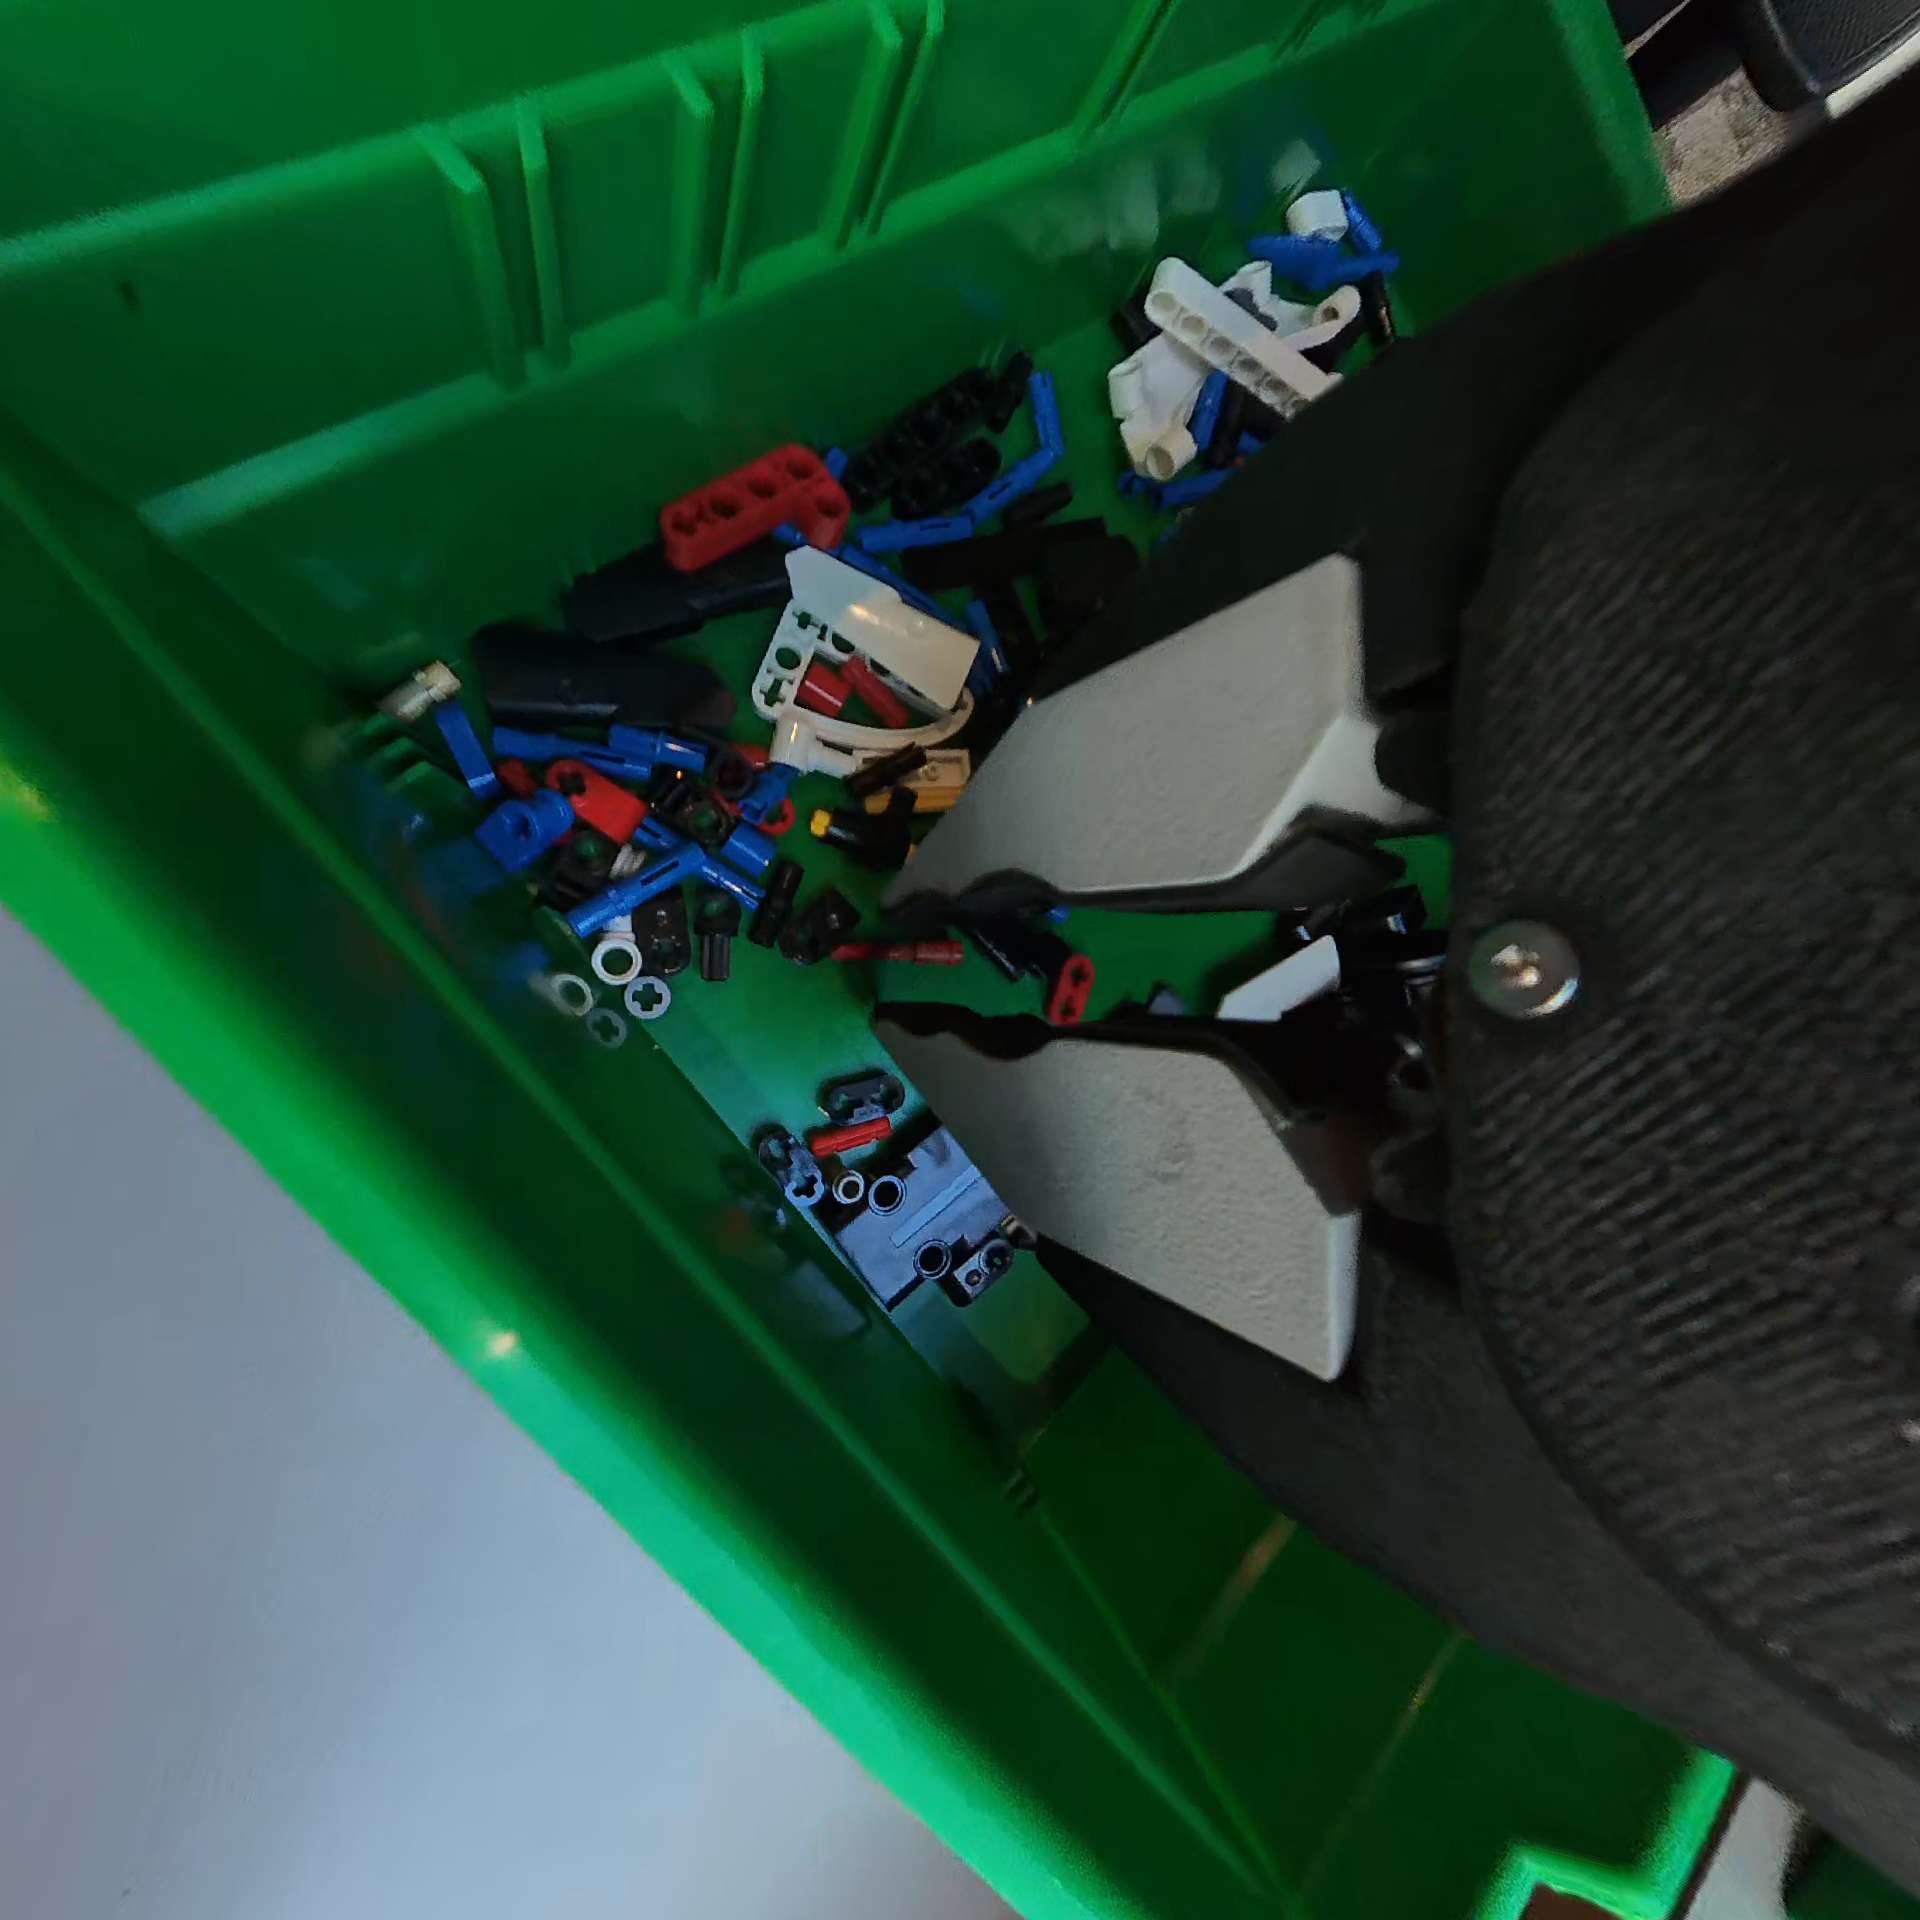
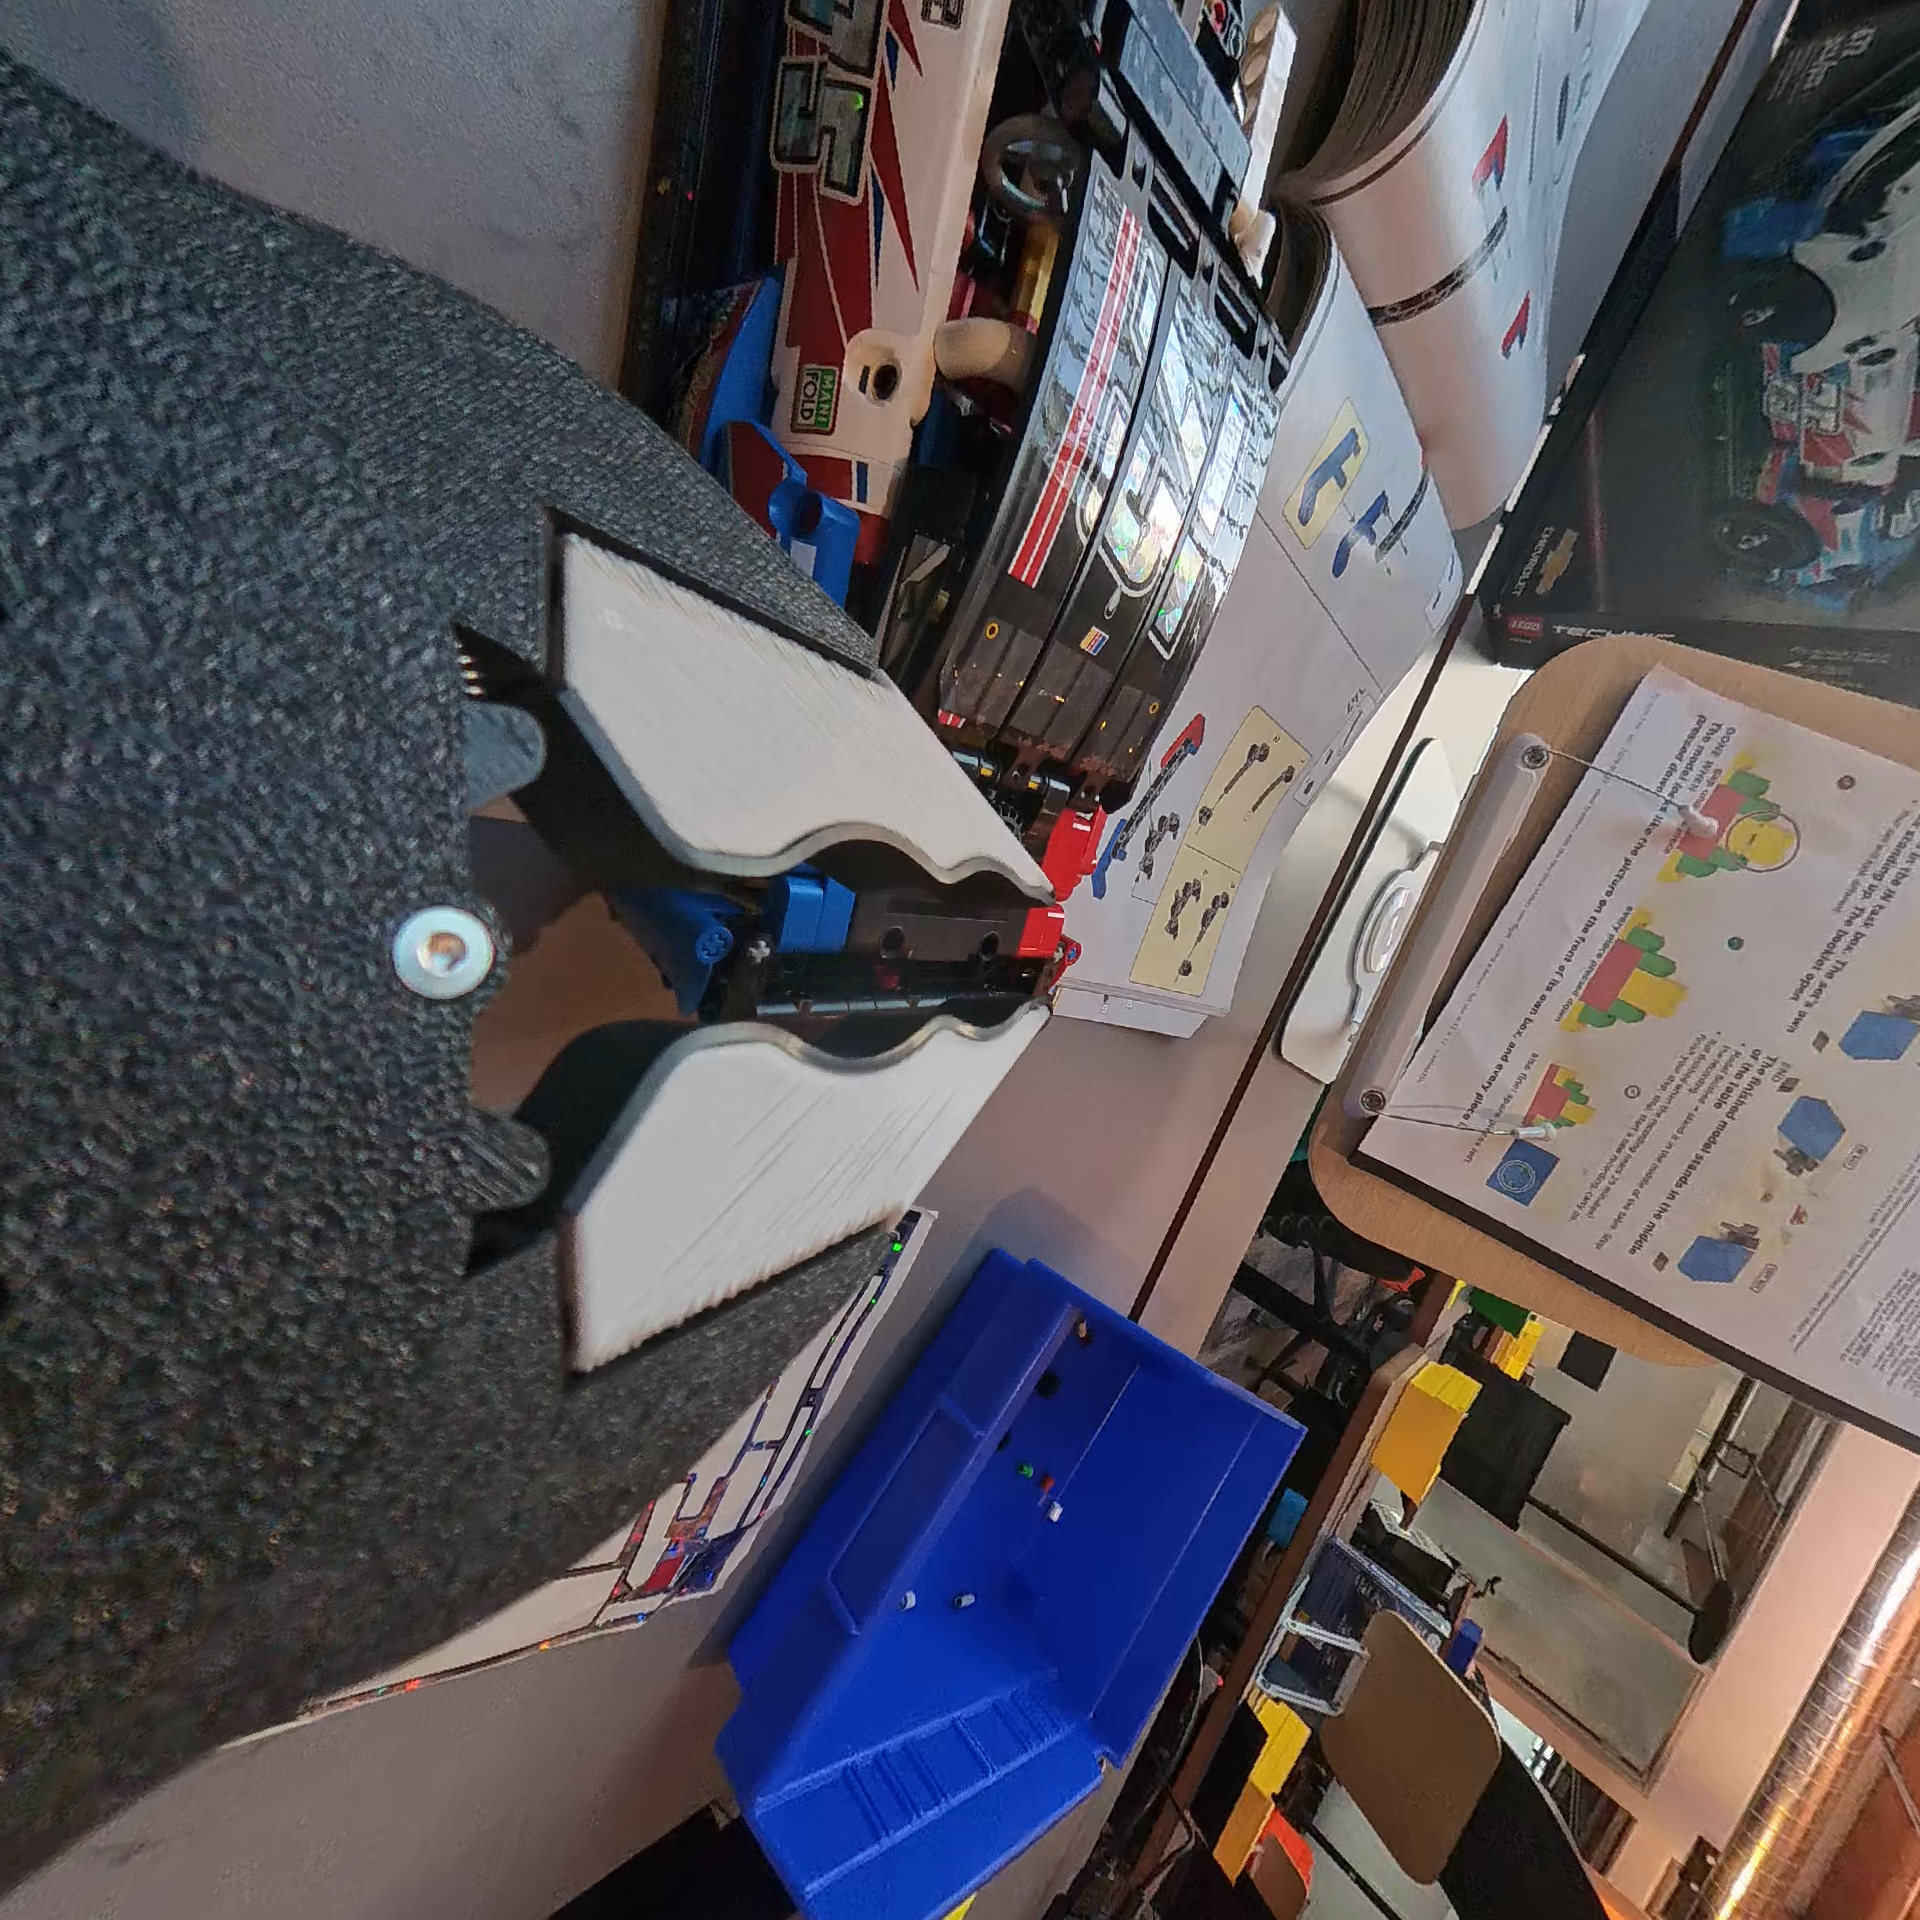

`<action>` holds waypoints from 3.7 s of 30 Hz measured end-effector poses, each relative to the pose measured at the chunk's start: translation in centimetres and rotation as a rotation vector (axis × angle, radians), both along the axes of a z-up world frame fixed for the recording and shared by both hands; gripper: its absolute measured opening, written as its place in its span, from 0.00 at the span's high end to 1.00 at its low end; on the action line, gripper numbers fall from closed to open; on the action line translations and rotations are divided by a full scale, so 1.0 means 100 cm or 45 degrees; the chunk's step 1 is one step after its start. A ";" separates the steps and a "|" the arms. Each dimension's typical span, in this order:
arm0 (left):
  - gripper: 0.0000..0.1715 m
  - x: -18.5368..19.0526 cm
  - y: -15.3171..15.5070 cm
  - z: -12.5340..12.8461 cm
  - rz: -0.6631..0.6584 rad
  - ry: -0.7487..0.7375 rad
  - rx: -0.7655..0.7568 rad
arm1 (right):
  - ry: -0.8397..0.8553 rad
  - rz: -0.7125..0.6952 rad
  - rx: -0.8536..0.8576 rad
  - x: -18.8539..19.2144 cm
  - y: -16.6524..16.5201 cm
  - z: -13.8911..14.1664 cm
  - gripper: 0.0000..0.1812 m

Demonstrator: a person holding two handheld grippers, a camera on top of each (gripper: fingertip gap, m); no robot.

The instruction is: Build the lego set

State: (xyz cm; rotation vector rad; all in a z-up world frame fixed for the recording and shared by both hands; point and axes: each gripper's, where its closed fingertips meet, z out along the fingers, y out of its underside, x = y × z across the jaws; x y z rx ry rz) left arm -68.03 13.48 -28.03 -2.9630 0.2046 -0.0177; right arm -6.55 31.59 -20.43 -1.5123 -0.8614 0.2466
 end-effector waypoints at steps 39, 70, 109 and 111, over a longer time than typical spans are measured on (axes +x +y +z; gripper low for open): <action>0.96 0.082 0.026 0.134 -0.087 -0.048 0.594 | 0.062 0.118 0.005 -0.009 -0.012 0.006 0.93; 0.91 0.392 -0.008 -0.007 -0.839 -0.228 0.227 | 0.184 0.190 -0.023 -0.009 -0.018 0.016 0.93; 0.83 0.313 -0.038 0.044 -0.631 -0.108 0.460 | 0.261 0.195 -0.048 -0.004 -0.017 0.020 0.94; 0.79 0.318 -0.020 0.061 -0.640 -0.133 0.607 | 0.267 0.203 -0.064 -0.004 -0.017 0.020 0.94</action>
